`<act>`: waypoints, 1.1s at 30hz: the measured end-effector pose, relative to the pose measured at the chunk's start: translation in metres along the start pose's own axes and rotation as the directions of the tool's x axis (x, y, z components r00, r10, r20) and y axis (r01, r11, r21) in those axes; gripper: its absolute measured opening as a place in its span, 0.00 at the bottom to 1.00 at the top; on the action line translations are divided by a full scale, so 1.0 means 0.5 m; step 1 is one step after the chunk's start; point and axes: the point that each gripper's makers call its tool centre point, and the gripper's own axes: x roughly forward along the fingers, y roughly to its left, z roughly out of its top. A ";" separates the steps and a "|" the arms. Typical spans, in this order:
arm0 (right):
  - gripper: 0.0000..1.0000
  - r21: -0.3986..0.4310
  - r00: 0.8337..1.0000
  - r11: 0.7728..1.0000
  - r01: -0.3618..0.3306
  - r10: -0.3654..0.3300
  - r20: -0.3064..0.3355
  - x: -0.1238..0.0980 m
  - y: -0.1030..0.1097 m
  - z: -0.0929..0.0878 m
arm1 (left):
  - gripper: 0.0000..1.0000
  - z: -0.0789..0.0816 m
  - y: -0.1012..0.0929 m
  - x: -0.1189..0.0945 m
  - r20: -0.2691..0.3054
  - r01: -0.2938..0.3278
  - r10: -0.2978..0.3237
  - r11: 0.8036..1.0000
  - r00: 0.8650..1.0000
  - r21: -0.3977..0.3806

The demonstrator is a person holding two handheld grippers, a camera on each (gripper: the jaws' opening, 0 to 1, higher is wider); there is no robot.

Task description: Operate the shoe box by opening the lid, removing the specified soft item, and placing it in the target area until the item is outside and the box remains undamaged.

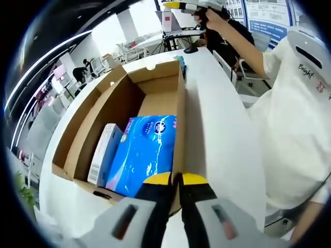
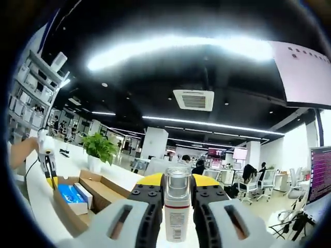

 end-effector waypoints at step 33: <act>0.18 0.073 0.988 0.989 0.130 -0.123 -0.092 -0.035 -0.056 -0.243 | 0.05 -0.002 0.000 -0.001 -0.002 -0.011 0.011 1.000 1.000 -0.010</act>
